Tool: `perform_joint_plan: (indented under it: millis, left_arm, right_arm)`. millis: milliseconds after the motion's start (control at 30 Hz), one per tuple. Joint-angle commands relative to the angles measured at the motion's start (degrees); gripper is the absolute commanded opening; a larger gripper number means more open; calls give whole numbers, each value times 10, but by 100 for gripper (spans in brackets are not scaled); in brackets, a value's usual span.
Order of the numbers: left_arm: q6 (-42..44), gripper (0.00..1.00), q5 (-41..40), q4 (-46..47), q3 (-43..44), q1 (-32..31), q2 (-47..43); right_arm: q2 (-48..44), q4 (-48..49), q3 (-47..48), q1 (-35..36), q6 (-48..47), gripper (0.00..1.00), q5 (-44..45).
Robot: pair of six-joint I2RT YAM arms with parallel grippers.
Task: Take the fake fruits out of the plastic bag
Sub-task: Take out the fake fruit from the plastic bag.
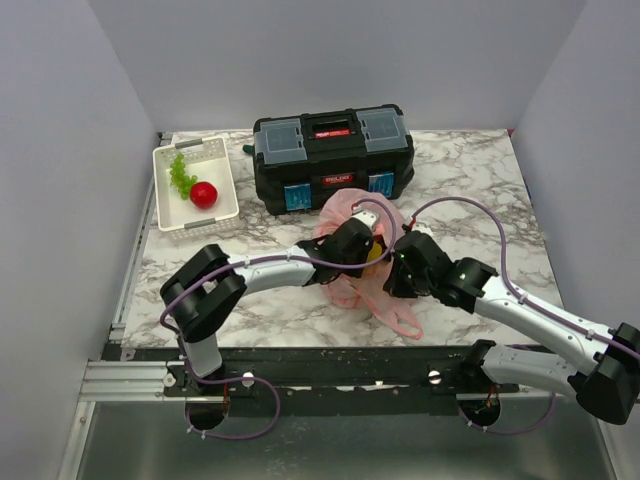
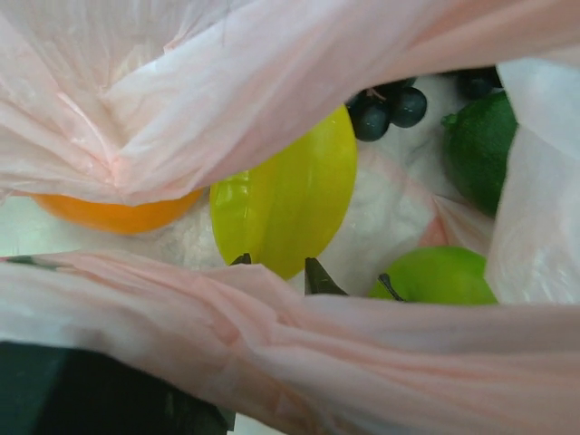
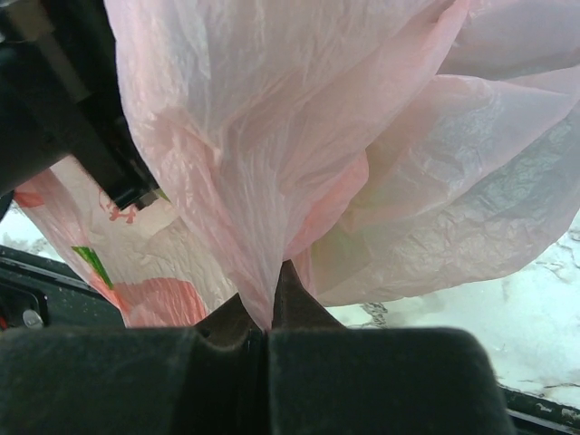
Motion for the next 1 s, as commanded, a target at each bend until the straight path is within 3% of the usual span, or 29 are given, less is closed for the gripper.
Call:
perform_joint_plan:
  millis: [0,167,333,433,967]
  left_arm:
    - [12,28,27,0,-11,2,-53]
    - [0,35,49,19,-38,2,-92]
    - [-6,59,42,37,-44,2,-106]
    - [0,67,40,37,-19,2,-83]
    - [24,79,-42,-18,88,0,54]
  right_arm:
    - [1,2,-5,-2,3,1,14]
    - [-5,10,-11,-2,-8,1,-9]
    - [-21,37,-43,-2,-7,1,-50]
    - [-22,46,-53,-2,-6,1,-56]
    - [-20,41,-46,-2,-13,1,-43]
